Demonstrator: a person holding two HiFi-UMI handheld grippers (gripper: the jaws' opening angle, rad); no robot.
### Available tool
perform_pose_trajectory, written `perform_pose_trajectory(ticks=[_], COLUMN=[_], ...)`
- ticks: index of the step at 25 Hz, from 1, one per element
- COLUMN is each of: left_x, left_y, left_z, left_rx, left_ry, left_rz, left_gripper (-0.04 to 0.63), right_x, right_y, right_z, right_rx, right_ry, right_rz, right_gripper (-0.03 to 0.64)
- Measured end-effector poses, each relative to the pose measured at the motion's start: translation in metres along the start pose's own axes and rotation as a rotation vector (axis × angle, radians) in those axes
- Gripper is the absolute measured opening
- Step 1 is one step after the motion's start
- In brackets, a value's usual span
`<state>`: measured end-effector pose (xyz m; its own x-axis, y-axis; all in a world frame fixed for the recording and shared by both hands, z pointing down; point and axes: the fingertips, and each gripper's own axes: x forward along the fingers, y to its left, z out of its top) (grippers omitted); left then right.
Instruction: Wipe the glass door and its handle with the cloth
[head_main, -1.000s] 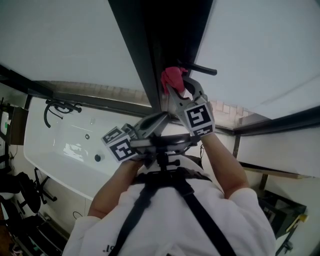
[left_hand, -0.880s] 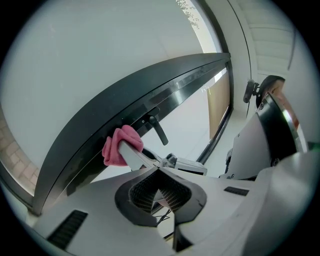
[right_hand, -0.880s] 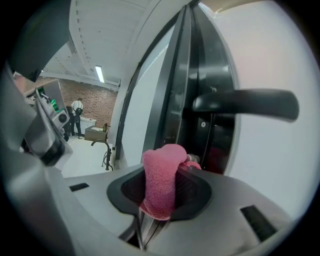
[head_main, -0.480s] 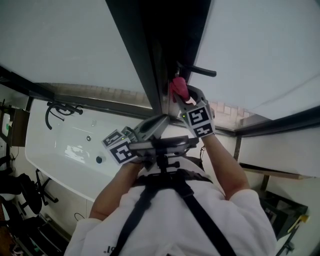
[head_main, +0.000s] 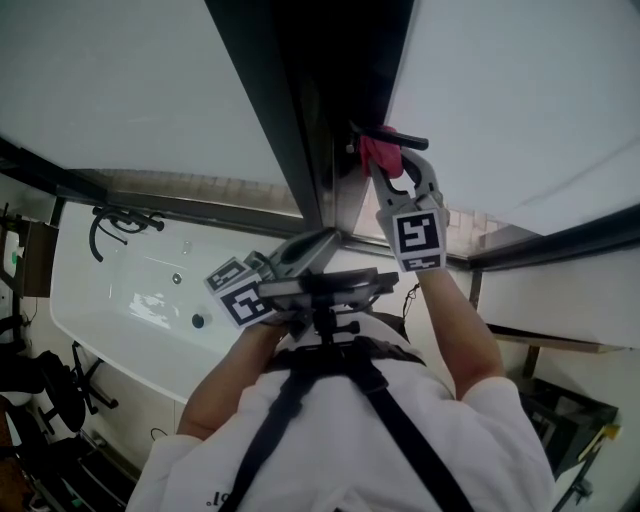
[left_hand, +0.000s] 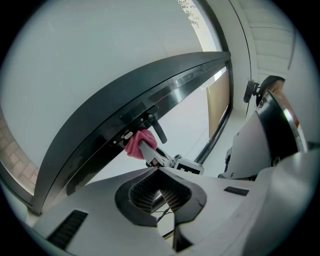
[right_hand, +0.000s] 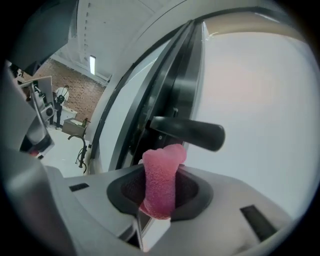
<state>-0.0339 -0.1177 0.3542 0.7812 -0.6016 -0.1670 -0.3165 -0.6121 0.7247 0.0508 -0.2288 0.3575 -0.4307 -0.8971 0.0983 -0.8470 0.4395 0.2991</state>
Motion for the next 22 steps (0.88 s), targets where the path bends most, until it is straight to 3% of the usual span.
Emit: perform_pose_trajectory(ticks=[6, 22], left_x=[0.0, -0.002], left_y=[-0.001, 0.002], left_z=[-0.001, 0.0], left_rx=[0.001, -0.004], left_ry=[0.003, -0.004], left_rz=[0.001, 0.017], left_gripper=[-0.008, -0.008], right_x=[0.018, 0.03], right_y=[0.004, 0.032], right_z=[-0.001, -0.1], right_rx=[0.011, 0.015], right_ry=[-0.001, 0.248], right_rz=[-0.002, 0.085], right_gripper=[0.106, 0.106])
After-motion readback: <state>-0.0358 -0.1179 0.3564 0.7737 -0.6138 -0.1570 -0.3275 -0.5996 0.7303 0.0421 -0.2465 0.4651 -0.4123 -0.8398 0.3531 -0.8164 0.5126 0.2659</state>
